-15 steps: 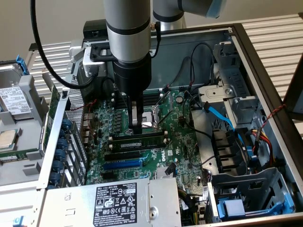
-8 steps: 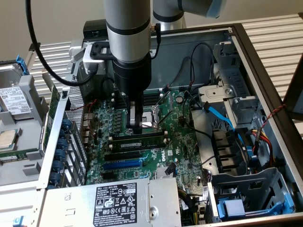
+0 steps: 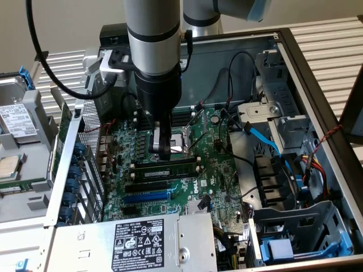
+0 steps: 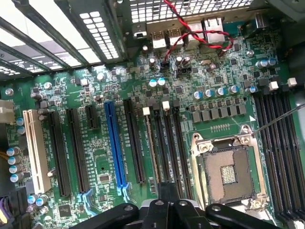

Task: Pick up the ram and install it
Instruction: 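Press down the ram until it locks into place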

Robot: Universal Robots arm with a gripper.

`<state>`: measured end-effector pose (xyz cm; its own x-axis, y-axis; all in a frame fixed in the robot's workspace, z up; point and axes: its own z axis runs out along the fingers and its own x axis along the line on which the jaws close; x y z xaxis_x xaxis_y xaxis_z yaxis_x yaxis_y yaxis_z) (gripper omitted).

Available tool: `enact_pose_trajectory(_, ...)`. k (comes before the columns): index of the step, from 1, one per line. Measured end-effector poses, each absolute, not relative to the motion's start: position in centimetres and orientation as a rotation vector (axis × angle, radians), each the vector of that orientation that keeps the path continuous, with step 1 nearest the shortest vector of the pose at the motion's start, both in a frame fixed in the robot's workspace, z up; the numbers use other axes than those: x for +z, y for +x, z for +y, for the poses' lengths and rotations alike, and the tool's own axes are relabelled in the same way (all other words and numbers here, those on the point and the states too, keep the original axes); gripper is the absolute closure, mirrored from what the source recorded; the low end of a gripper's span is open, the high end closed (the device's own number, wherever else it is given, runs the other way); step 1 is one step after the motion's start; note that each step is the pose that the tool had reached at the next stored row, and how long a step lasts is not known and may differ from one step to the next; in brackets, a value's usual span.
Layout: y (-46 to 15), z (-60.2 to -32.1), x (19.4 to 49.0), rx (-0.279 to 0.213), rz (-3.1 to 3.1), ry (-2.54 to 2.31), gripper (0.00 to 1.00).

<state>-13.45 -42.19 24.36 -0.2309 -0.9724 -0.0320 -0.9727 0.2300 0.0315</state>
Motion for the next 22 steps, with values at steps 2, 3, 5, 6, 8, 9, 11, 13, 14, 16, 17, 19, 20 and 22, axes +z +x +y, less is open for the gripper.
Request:
enact_pose_trajectory(2,-13.44,-42.19,24.36,0.070,2.480,-1.918,0.89)
enact_pose_trajectory(3,-13.45,-42.19,24.36,0.070,2.490,-1.904,0.89)
enact_pose_trajectory(5,-13.45,-42.19,24.36,0.070,2.512,-1.874,0.89)
enact_pose_trajectory(6,-13.45,-42.19,24.36,0.069,2.525,-1.856,0.89)
enact_pose_trajectory(8,-13.45,-42.19,24.36,0.069,2.550,-1.820,0.89)
enact_pose_trajectory(9,-13.45,-42.19,24.36,0.069,2.562,-1.802,0.89)
enact_pose_trajectory(11,-13.45,-42.19,24.36,0.069,2.588,-1.764,0.89)
enact_pose_trajectory(13,-13.45,-42.19,24.36,0.069,2.612,-1.727,0.89)
enact_pose_trajectory(14,-13.45,-42.19,24.35,0.068,2.623,-1.710,0.89)
enact_pose_trajectory(16,-13.45,-42.19,24.35,0.067,2.645,-1.676,0.89)
enact_pose_trajectory(17,-13.45,-42.20,24.35,0.065,2.655,-1.662,0.89)
enact_pose_trajectory(19,-13.45,-42.19,24.34,0.058,2.673,-1.636,0.89)
enact_pose_trajectory(20,-13.45,-42.19,24.34,0.056,2.682,-1.623,0.89)
enact_pose_trajectory(22,-13.45,-42.19,24.34,0.050,2.701,-1.594,0.89)
